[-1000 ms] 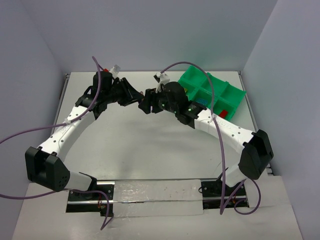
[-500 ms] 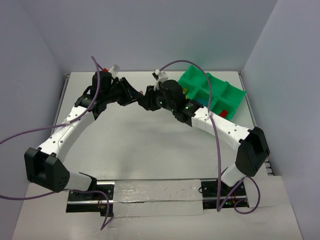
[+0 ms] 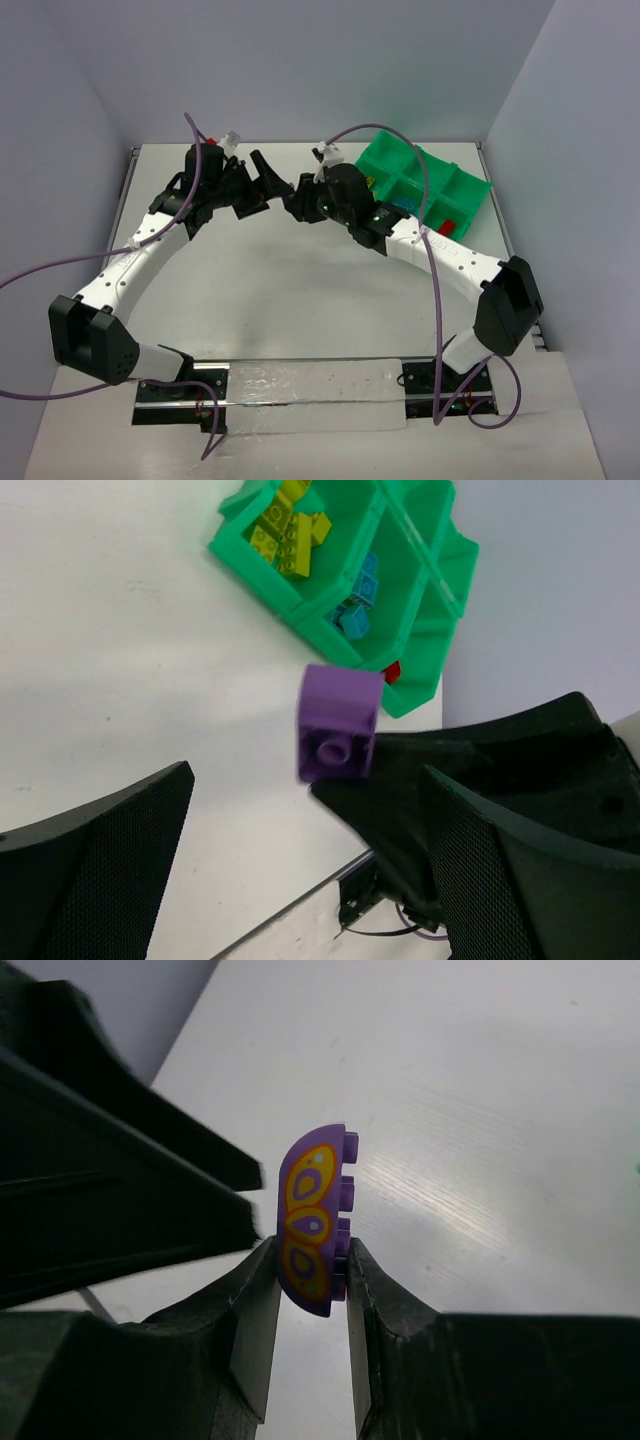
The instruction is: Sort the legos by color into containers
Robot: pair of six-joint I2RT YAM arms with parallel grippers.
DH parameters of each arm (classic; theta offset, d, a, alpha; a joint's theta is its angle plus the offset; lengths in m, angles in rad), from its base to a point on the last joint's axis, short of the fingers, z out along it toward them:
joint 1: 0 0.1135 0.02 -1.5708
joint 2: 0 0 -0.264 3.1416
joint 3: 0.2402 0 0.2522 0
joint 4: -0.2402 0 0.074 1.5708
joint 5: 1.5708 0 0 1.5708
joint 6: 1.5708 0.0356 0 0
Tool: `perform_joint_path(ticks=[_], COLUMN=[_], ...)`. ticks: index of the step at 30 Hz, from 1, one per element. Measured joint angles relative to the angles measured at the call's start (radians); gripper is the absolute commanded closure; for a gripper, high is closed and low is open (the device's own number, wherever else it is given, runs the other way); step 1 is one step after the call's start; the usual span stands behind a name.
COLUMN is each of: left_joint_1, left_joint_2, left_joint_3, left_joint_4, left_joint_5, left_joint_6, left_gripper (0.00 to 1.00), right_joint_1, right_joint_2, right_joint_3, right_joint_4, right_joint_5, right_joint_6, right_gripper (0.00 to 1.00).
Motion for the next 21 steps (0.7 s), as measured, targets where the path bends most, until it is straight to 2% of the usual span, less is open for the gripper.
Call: perform_joint_path(ticks=[5, 12, 17, 21], left_joint_1=[0.015, 0.033, 0.033, 0.033], left_joint_2=[-0.005, -0.046, -0.068, -0.086], left_joint_3=[-0.001, -0.052, -0.097, -0.123], left_joint_4=[-0.04, -0.078, -0.097, -0.099], left_joint_5=[-0.016, -0.047, -0.062, -0.067], left_joint_6=[0.025, 0.057, 0.066, 0.065], left_gripper=[0.01, 0.01, 0.01, 0.01], right_joint_1=[-0.102, -0.397, -0.604, -0.673], right_joint_2=[-0.069, -0.171, -0.173, -0.136], right_joint_3=[-0.082, -0.171, -0.173, -0.138], right_joint_4=[-0.053, -0.143, -0.187, -0.216], right_joint_5=[0.044, 0.093, 0.119, 0.128], right_joint_6=[0.024, 0.047, 0.047, 0.047], right_gripper=[1.0, 1.0, 1.0, 1.0])
